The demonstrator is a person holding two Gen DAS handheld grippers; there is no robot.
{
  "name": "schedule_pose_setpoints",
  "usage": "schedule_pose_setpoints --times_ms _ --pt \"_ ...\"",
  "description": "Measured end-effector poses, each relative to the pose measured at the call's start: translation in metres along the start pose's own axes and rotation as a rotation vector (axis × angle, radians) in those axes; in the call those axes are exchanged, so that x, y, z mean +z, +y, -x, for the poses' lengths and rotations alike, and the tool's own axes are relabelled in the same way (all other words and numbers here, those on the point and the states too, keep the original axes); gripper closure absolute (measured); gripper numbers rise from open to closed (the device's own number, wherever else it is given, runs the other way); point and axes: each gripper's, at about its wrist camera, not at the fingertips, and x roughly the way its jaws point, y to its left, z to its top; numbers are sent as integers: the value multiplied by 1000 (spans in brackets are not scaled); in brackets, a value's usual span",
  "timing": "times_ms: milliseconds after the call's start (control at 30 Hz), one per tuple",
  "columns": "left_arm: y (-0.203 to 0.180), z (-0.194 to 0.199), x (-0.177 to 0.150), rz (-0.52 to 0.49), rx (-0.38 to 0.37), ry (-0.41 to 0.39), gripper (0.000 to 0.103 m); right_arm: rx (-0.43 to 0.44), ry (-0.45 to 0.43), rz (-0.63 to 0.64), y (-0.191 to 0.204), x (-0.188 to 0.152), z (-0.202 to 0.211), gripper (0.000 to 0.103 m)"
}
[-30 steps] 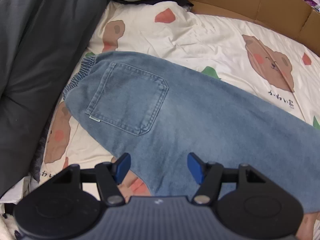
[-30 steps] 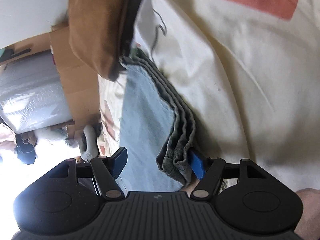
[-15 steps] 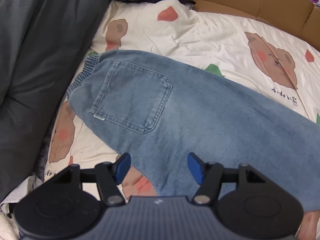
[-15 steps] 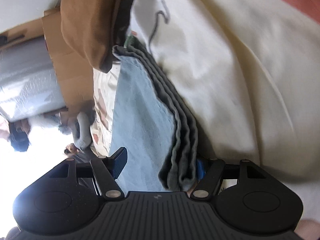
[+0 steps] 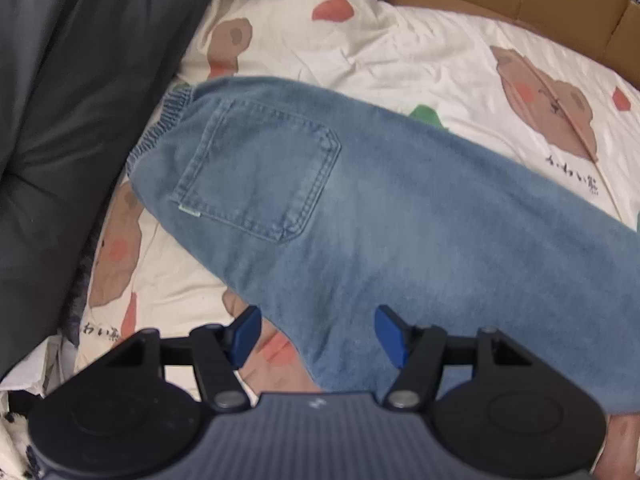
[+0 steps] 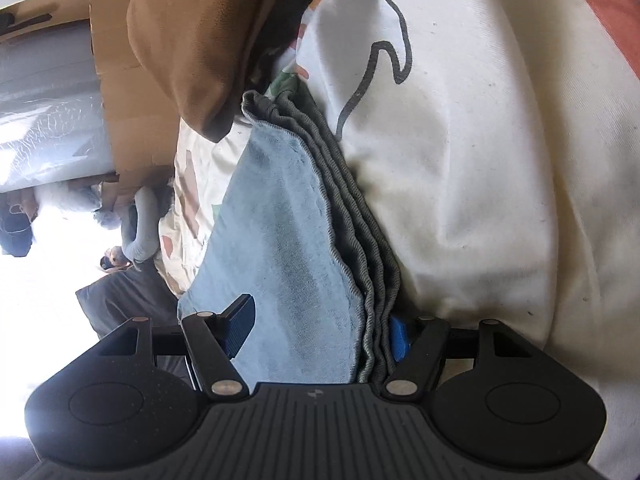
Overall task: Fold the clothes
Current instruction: 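Grasp the folded trouser hem edge with the right gripper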
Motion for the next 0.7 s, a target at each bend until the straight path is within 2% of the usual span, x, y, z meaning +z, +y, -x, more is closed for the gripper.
schedule_pose_setpoints --times_ms 33,133,233,433,500,633,700 --pt "1 -1 -2 1 1 4 37 3 3 3 0 -1 1 34" --pt "4 -3 -6 8 -2 7 37 59 58 28 2 -2 8 43" --pt "7 -6 -10 14 2 13 38 83 76 33 4 -1 16 44" --pt "15 -8 -9 36 14 10 38 31 45 5 -5 1 4 44" --pt "16 -6 -7 30 16 4 38 8 39 21 -4 2 -2 48" --pt "21 -5 -7 35 26 1 37 20 29 27 -1 10 -11 51" --pt "23 -4 -7 41 29 -2 38 1 35 55 3 14 -14 62"
